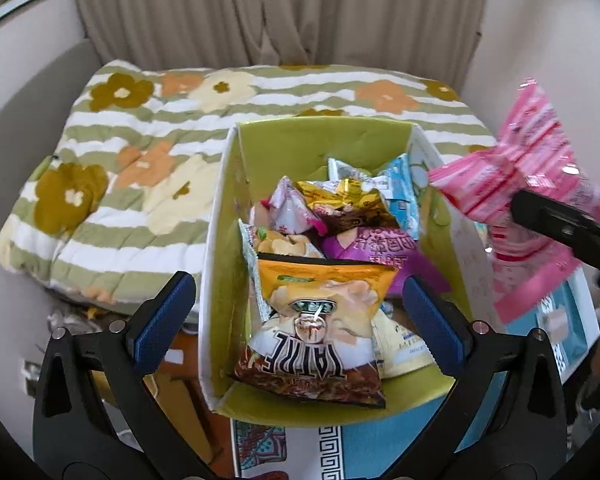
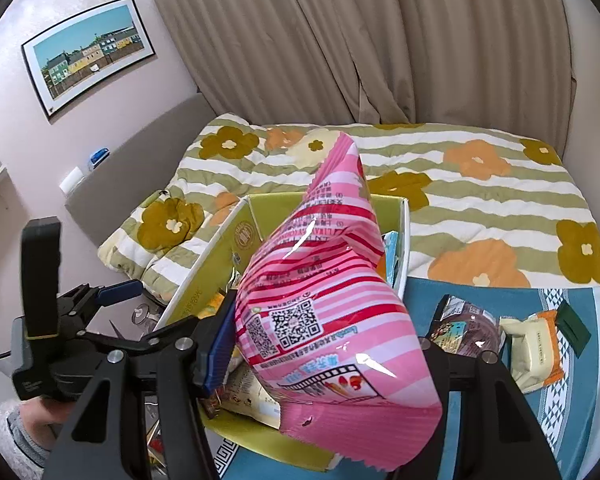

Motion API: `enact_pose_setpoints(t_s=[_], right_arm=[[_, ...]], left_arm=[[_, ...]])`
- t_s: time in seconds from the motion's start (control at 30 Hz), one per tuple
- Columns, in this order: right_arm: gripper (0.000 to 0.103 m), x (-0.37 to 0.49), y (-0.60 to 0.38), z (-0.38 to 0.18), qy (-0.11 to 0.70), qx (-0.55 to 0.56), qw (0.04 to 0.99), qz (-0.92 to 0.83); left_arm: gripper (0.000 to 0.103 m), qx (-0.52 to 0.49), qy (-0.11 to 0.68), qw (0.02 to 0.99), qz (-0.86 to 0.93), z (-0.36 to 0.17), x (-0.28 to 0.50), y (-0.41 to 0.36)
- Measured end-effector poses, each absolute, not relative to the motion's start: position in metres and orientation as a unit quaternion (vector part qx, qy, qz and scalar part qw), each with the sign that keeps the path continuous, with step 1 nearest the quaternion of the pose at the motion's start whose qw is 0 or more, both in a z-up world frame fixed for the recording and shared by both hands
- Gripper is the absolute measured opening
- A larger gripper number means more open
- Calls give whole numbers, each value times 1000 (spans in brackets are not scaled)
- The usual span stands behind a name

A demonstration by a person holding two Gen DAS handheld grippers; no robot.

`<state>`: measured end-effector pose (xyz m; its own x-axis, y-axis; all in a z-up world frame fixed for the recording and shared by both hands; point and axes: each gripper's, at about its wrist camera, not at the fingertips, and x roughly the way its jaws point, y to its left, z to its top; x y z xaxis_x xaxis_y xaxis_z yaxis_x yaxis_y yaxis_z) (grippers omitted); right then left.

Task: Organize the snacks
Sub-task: 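Drop the orange-white bag into the box with the left tool while the right tool lowers the pink bag in, then grasp the cream-orange packet with the left tool while the right tool grasps the clear pink packet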

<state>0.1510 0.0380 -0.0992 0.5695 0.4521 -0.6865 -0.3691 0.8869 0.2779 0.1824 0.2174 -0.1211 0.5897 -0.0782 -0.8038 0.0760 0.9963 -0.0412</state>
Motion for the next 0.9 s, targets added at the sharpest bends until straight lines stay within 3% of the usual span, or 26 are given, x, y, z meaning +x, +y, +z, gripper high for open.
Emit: enact_pose_setpoints(t_s=[0.6,0.63,0.73,0.9], right_arm=[[58,153,71,-117,436,22,883,170],[62,154,73,-119,434,25,884,172],[103,154,72,-123,421,31,891,168],[103,141,72,-122,398,19,901,172]], left_arm=[[103,-10,439,895,-79,-123,175,242],[103,-9,440,895,-77,-125,176,242],[102,-9,446,892,-76,-130,178,242],[102,-14,453,889,-71,-137,175,241]])
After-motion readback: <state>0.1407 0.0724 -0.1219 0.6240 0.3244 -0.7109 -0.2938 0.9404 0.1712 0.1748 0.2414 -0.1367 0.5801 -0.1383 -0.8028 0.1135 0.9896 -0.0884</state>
